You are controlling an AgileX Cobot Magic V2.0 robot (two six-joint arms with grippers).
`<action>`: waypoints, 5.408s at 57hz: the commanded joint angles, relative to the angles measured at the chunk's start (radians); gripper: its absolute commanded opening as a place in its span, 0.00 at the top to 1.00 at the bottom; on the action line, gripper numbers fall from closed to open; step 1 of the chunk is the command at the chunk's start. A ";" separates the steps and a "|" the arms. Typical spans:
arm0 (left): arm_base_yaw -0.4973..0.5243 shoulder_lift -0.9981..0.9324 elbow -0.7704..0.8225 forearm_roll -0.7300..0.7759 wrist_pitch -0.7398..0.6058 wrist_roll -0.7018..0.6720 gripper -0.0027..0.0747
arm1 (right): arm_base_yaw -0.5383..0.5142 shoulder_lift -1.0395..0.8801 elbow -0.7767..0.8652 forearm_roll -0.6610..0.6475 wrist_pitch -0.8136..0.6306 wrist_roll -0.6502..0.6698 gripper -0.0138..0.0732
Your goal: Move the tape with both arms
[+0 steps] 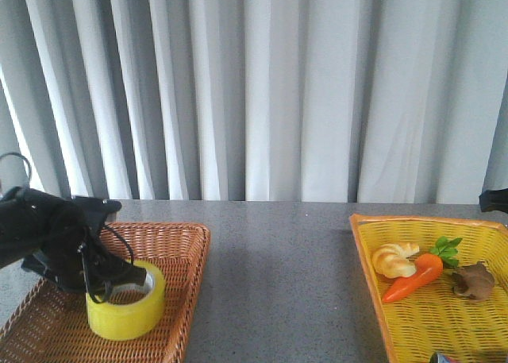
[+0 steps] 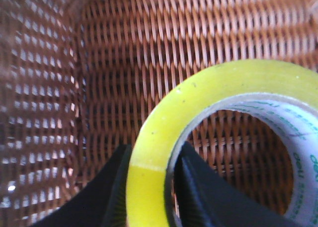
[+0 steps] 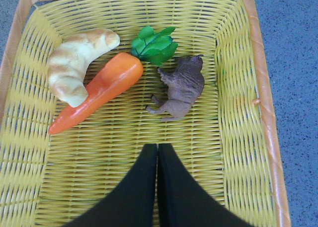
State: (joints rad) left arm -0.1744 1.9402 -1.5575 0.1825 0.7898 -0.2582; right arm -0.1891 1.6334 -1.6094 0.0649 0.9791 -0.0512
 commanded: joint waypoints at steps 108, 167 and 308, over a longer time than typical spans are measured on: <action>0.002 -0.422 -0.285 -0.268 -0.175 0.216 0.97 | -0.003 -0.041 -0.022 -0.003 -0.042 -0.011 0.85; 0.003 -0.479 -0.250 -0.253 -0.104 0.230 0.97 | -0.003 -0.041 -0.022 -0.003 -0.043 -0.011 0.85; 0.212 -1.968 1.575 -0.144 -0.698 0.190 0.97 | -0.003 -0.041 -0.022 -0.003 -0.043 -0.011 0.85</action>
State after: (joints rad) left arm 0.0345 -0.0103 0.0243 0.0462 0.1611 -0.0580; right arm -0.1891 1.6334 -1.6094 0.0637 0.9811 -0.0532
